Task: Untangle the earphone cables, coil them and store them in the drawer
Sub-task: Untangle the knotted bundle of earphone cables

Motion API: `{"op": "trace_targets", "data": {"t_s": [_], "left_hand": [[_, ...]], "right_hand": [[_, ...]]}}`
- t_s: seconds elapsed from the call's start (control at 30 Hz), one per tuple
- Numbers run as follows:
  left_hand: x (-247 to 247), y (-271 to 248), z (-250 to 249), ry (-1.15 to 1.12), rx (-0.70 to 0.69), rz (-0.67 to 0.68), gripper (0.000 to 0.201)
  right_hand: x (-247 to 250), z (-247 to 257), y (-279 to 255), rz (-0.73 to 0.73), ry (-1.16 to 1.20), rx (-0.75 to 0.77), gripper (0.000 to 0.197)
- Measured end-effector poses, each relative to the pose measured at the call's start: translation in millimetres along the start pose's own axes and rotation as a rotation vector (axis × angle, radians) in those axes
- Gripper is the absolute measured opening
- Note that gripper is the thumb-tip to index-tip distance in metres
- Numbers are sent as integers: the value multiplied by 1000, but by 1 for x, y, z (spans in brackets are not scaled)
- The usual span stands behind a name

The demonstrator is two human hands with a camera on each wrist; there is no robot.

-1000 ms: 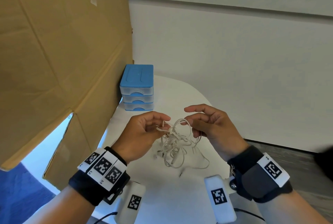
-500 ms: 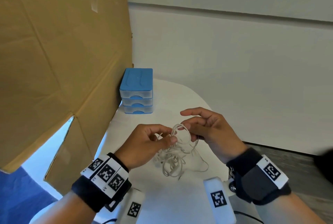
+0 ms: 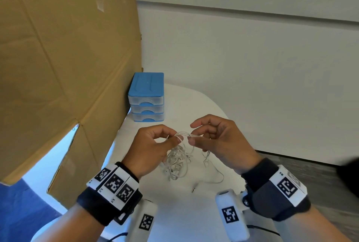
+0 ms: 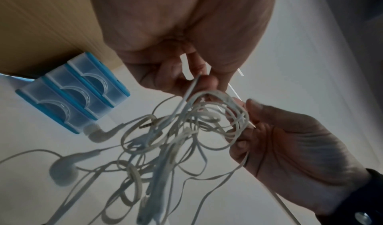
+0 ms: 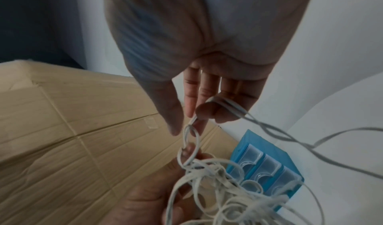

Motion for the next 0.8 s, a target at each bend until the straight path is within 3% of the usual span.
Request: {"op": "trace_targets", "data": {"t_s": [0.1,0.23,0.4,0.7,0.8], "left_hand": [[-3,-2,-2,-43,33,28,8],[-15,-7,-3,-103,101,172,15],[-17,-6,-1,-105,135,161,8],[-26,-11,7,-41,176,277,11],[-22,-9,9,-16,143,222,12]], "right_hand": [[5,0,1,-52,-65,23,20],[9,3,1,-80,-95,49,26],[5,8,1,-68,-181,64,30],[8,20,0,-85,-207,127,30],[8,23,-1,-46,-132,118,27]]}}
Point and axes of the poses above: each hand's wrist, its own y-axis towards the middle knuckle, its own x-axis out of the back of the hand, z = x × y, the point moved 9 cm from there along y, towards the middle knuckle, and after that the axes turned 1 degree about -x, right-handed, at the moved point
